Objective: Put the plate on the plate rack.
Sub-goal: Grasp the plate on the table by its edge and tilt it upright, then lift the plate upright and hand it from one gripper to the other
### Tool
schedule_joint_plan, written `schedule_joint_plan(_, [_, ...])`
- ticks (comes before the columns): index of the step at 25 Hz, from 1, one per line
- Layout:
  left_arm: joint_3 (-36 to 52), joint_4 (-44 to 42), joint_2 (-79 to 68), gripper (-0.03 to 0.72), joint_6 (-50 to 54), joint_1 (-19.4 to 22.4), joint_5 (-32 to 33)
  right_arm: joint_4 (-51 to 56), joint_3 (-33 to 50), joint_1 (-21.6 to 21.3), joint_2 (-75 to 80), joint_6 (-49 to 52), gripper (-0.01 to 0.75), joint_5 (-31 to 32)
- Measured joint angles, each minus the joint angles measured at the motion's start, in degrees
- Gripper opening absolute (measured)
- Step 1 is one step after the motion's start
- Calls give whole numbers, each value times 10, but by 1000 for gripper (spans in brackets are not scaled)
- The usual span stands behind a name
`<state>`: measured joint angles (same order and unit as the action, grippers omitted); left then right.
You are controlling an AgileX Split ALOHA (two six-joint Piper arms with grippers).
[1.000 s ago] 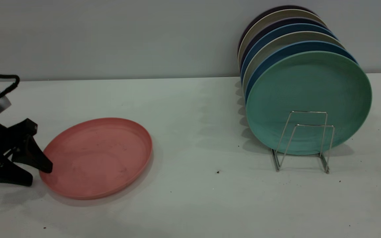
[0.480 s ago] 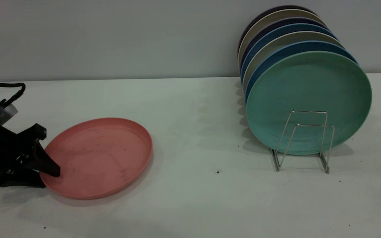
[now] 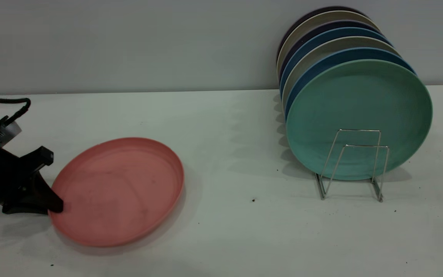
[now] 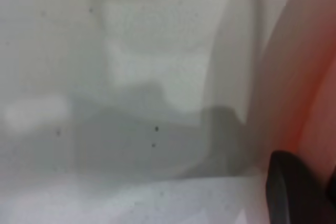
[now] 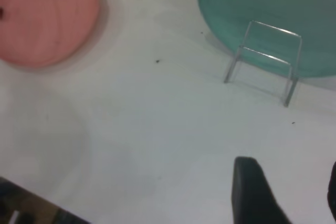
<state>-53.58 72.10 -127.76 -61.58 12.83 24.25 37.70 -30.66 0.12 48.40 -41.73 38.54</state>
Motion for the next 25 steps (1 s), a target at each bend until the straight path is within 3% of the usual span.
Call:
schedule_joint_plan(7, [0, -13, 0, 14, -47, 0, 0, 47, 0, 0, 33, -15, 367, 29])
schedule_joint_plan(11, [0, 26, 14, 14, -99, -1, -1, 111, 0, 0, 83, -65, 367, 30])
schedule_joint_plan(20, [0, 208, 41, 14, -339, -6, 28, 227, -3, 0, 179, -160, 367, 34])
schedule_joint_plan(25, [0, 242, 43, 14, -468, -34, 38, 265, -3, 0, 198, -195, 367, 34])
